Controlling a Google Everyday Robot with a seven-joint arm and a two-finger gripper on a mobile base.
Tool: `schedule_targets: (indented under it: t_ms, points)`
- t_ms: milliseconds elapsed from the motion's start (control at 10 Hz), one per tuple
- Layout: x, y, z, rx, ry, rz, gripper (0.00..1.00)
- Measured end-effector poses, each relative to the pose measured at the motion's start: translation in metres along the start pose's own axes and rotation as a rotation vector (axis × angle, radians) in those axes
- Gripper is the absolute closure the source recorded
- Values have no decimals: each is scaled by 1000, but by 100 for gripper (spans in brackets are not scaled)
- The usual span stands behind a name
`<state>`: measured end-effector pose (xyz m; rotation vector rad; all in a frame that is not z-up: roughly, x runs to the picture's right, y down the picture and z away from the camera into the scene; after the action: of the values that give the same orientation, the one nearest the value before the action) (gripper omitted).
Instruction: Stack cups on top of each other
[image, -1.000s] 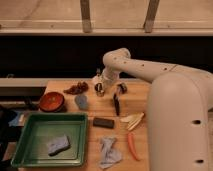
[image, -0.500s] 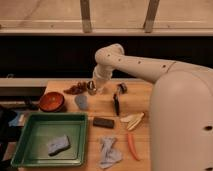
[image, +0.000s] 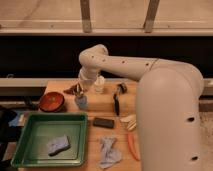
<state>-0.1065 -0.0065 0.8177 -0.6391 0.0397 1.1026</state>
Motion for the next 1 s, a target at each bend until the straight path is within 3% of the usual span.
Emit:
schedule_targets:
  t_ms: [200, 600, 700, 1000]
  points:
    - [3, 11, 12, 14, 26, -20, 79]
    - [5, 7, 27, 45, 50, -4, 40]
    - [3, 3, 28, 52, 48, 8, 35]
    - [3, -12, 34, 69, 59, 39, 34]
